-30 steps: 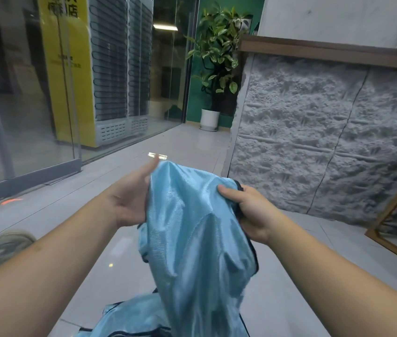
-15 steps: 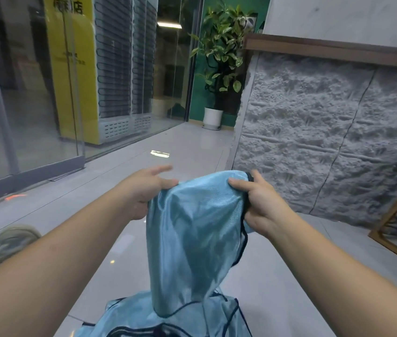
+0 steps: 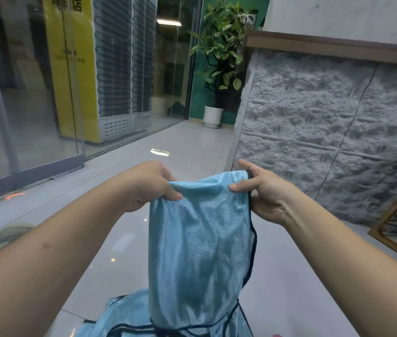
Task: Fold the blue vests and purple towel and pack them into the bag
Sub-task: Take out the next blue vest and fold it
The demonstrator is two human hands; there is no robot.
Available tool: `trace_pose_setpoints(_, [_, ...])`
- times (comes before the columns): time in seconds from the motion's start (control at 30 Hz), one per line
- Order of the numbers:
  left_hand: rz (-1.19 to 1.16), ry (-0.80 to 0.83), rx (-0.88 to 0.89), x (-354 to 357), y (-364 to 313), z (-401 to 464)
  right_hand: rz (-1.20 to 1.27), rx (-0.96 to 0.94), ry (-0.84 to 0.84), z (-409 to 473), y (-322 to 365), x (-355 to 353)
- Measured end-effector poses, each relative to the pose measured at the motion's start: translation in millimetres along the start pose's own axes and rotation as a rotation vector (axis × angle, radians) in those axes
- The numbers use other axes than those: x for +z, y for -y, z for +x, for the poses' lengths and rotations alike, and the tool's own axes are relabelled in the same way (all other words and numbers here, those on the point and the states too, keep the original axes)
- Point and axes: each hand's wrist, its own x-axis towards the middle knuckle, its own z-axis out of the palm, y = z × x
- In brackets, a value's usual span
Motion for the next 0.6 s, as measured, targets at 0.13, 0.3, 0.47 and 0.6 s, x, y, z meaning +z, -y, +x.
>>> trace_pose_setpoints(0.13, [0.122,-0.095,0.021,2.8,-4.6,-4.5,0.003,0.004,-0.003,-0.7,1.7,2.9])
trace_pose_setpoints(0.3, [0.165,-0.193,0.078,2.0,-5.3,-3.7,-0.047,-0.032,-0.033,0.9,0.7,2.7])
trace_pose_setpoints(0.47, [-0.121,-0.085,0.177,-5.3,-3.9,-7.2,0.0,-0.137,0.013,0.5,5.7,3.8])
trace_pose_setpoints(0.6, [-0.423,-0.009,0.199,-8.6,-0.4,-12.6,0.003,-0.136,0.217,-3.7,11.7,-3.2])
